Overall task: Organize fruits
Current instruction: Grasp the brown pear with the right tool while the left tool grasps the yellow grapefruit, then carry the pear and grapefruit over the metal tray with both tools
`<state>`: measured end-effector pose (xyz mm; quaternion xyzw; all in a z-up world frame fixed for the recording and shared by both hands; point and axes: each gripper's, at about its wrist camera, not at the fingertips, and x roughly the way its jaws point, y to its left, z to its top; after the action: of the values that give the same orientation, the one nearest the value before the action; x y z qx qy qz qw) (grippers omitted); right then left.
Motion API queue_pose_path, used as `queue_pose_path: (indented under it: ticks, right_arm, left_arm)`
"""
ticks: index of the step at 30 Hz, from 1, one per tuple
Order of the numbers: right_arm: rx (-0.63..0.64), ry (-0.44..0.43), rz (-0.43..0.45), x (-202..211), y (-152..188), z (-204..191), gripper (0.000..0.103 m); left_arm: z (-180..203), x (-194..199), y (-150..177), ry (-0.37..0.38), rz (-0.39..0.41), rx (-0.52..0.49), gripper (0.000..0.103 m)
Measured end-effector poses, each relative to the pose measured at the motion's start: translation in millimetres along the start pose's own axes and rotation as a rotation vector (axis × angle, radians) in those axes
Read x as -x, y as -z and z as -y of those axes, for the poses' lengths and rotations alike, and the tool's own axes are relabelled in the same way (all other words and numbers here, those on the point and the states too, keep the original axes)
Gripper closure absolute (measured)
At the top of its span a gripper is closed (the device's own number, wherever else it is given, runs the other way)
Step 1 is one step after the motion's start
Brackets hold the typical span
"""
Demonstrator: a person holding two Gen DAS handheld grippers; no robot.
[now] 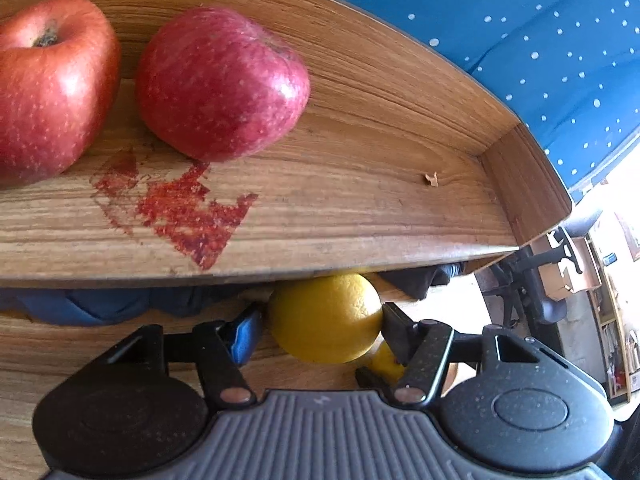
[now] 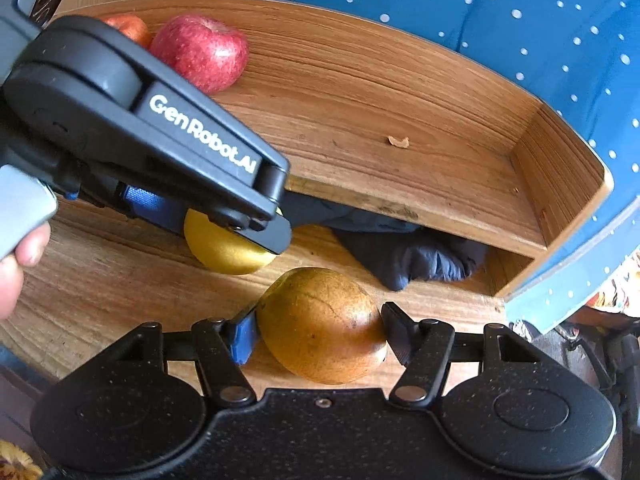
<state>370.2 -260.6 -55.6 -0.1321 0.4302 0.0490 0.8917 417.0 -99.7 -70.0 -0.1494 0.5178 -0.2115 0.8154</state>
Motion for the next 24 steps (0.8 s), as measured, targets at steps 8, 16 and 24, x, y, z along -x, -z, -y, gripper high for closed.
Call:
queue_pose_path:
  ticks: [8, 16, 24]
  right_arm:
    - [-0.047, -0.011, 0.006, 25.5, 17.4, -4.3, 0.038]
    - [-0.062, -0.064, 0.075, 55.1, 25.1, -6.8, 0.038]
    - [-0.005, -0.148, 0.112, 83.5, 41.0, -24.0, 0.038]
  left_arm:
    - [1.0, 22.1, 23.7, -0.006, -0.024, 0.001, 0.036]
    - [-0.7, 59.1, 50.4, -0.055, 0.005, 0.020, 0.036]
    - [-4.6, 94.0, 83.9, -0.112, 0.039, 0.080, 0.036]
